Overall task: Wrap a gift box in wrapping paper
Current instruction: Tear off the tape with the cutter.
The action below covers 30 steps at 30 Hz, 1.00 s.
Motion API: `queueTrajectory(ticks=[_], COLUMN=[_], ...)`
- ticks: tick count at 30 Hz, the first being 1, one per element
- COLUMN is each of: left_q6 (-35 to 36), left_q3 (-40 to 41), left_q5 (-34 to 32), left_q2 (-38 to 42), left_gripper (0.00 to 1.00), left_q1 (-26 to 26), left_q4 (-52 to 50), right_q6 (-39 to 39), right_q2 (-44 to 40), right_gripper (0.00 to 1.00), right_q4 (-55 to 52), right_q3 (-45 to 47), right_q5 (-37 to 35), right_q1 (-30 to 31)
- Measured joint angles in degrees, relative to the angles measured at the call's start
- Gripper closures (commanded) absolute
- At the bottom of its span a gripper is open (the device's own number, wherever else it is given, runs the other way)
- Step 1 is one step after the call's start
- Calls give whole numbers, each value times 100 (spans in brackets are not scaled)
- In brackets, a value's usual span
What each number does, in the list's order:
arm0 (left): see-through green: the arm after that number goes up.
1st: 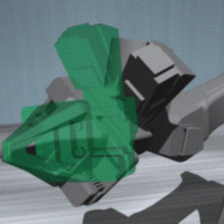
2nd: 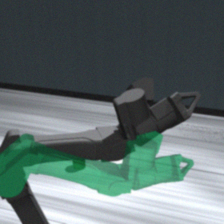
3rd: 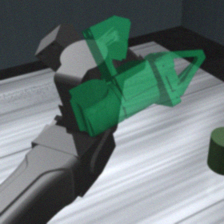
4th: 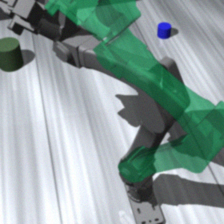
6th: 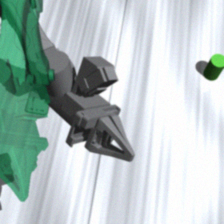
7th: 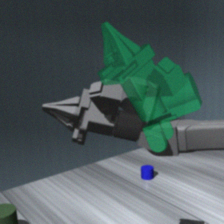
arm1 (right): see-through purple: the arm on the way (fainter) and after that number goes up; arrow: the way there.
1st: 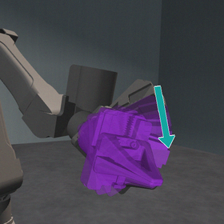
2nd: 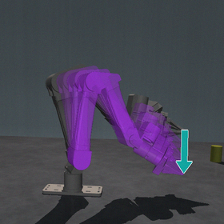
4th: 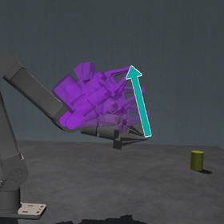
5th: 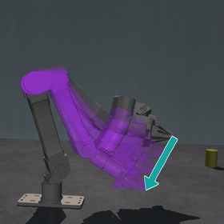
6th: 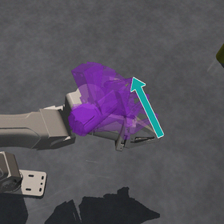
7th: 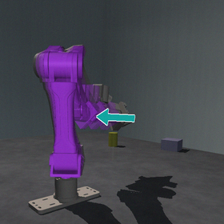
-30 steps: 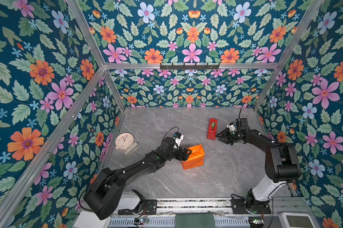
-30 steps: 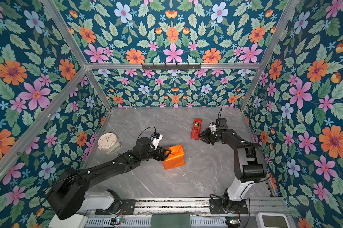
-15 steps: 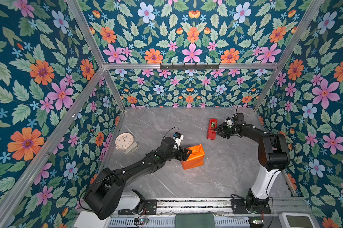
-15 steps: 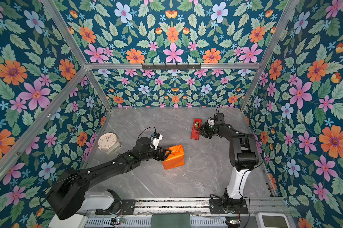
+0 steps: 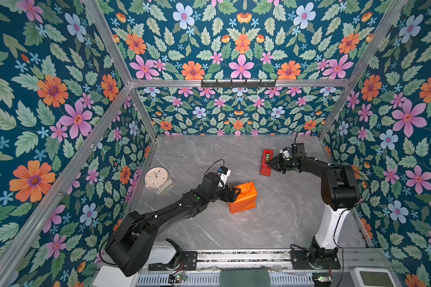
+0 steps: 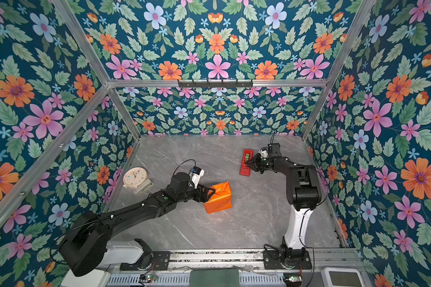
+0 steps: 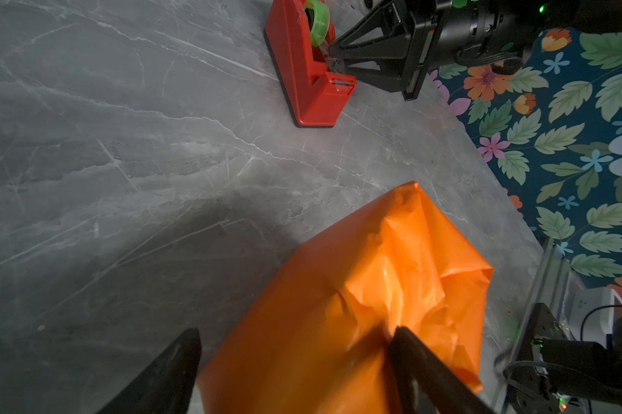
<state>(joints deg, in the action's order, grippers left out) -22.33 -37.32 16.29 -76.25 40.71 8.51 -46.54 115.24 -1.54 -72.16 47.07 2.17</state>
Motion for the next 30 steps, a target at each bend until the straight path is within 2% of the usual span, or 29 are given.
queueTrajectory(ticks=[9,16,30], left_q6=[0,0,0], left_q3=[0,0,0], left_q5=[-13,-24,-37], left_q2=[-4,-4,9], left_gripper=[15,15,15], left_q1=[0,0,0], left_q4=[0,0,-15], right_q6=[-258,-586,-1762], right_q2=[160,243,39], right_gripper=[83,100,100], right_q4=[498,905,2168], right_q3=[66,186,590], right_q5=[249,345,522], right_q1=[-2,-4,0])
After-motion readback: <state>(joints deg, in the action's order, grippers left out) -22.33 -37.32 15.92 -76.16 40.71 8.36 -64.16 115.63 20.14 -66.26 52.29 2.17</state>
